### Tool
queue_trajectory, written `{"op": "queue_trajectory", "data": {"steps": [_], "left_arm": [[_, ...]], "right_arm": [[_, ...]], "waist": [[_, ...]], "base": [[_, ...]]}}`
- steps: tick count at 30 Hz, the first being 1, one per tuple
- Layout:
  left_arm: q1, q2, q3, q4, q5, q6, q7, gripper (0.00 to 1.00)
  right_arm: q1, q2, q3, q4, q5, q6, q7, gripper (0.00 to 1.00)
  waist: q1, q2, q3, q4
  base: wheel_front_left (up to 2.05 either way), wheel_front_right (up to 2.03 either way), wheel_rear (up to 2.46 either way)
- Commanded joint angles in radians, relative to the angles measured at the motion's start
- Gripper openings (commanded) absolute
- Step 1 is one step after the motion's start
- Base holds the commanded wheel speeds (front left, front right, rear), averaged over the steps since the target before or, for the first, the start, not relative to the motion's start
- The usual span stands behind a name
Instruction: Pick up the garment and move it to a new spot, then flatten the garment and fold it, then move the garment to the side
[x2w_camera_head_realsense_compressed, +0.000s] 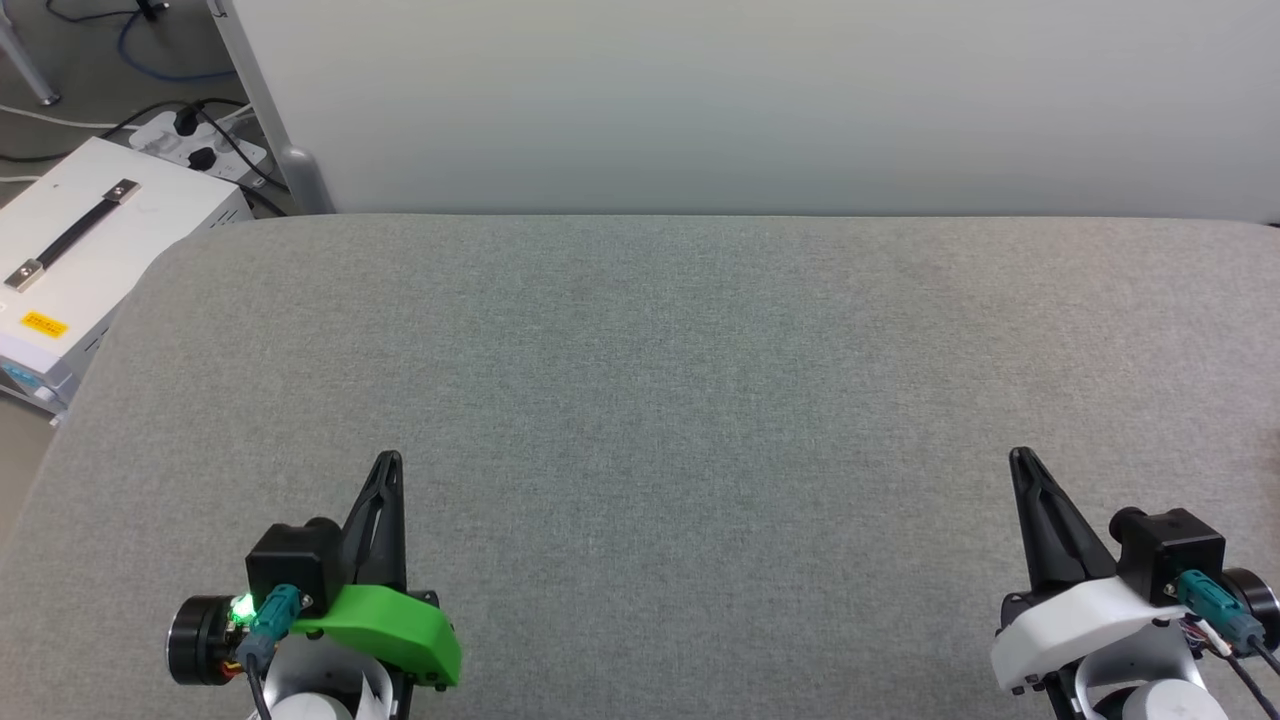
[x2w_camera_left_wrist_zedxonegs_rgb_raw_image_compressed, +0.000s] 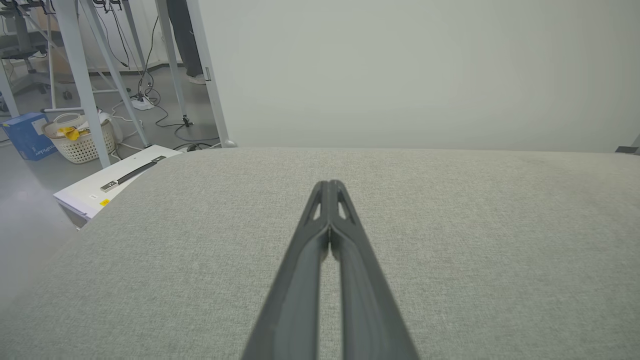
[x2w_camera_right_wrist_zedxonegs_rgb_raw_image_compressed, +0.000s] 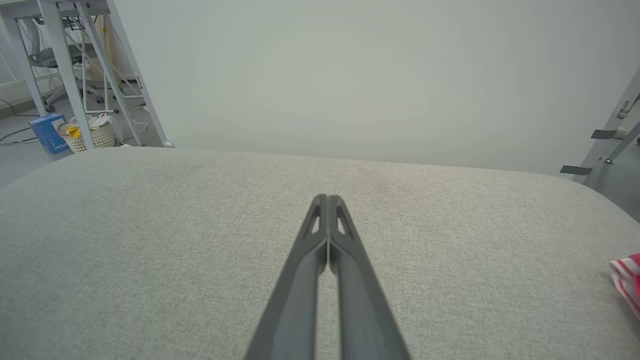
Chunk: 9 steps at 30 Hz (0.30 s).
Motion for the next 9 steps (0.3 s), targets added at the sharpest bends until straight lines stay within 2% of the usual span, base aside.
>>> {"op": "queue_trajectory", "data": {"steps": [1,9], "left_arm": [[0.000,-0.005,0.004,-0.005,0.015,0.007,0.005,0.00],[0.001,-0.009,0.008,-0.014,0.033,0.017,0.025,0.00]], "right_arm": [[-0.009,0.004,0.000,-0.007,-0.009,-0.001,0.007,0.00],[-0.010,0.005,0.000,-0.011,-0.026,-0.001,0.027,0.00]], "waist": [[0.0000,0.0069,0.000,0.000],[0.0000,0.0078,-0.002,-0.002]], "base": [[0.00,0.00,0.00],[0.00,0.00,0.00]]}}
